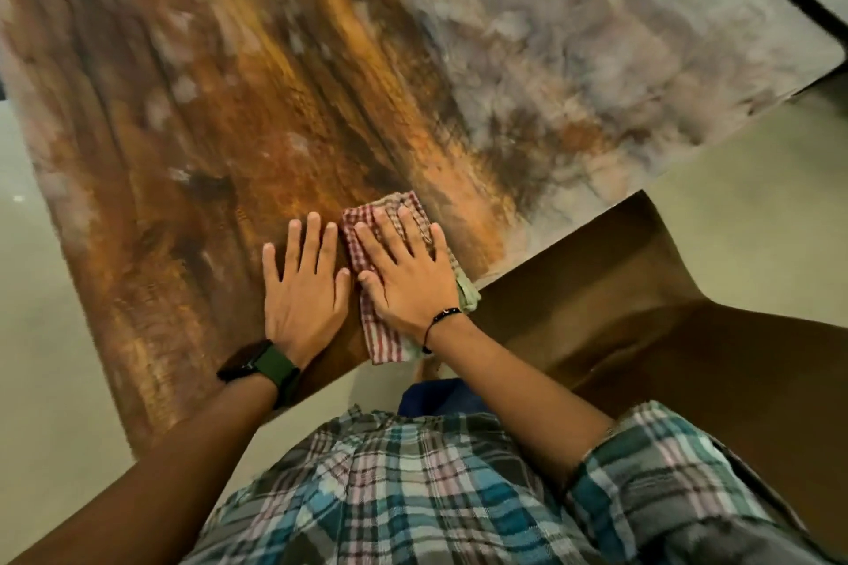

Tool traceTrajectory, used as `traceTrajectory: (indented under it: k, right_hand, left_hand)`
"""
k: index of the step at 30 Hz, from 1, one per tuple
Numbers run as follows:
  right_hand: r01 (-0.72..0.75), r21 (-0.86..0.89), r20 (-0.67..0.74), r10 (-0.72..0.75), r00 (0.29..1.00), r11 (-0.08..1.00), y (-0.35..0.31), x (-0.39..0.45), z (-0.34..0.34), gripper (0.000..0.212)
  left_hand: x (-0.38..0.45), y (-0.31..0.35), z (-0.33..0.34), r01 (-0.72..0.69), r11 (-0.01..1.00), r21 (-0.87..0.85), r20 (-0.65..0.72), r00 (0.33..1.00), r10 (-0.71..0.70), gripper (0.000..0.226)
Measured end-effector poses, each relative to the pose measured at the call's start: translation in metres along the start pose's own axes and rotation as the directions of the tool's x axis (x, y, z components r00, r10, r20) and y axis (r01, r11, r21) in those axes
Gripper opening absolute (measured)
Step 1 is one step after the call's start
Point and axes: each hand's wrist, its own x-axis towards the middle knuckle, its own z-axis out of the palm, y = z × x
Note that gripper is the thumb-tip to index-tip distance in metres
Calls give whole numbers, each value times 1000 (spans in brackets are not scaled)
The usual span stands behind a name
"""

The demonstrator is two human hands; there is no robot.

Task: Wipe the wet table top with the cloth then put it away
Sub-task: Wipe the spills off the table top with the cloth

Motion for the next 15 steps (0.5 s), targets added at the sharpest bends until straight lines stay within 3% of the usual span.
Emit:
traceTrajectory:
  k: [3,8,12,15]
  right_hand:
    - [-219,54,-29,221,975,974,57,8,-8,55]
    - [-546,84,-95,553,828,833,169,20,-24,56]
    - [-603,61,-88,606,790,795,217,35,-36,58]
    - [-611,50,-81,613,786,790,214,36,-35,59]
  left_hand:
    - [4,6,4,-28,999,20,25,999,27,63]
    - [7,4,2,-17,1000,5,44,999,17,63]
    - [9,5,1,-2,1000,-12,54,999,3,63]
    - [8,1,1,5,1000,-5,50,999,-5,63]
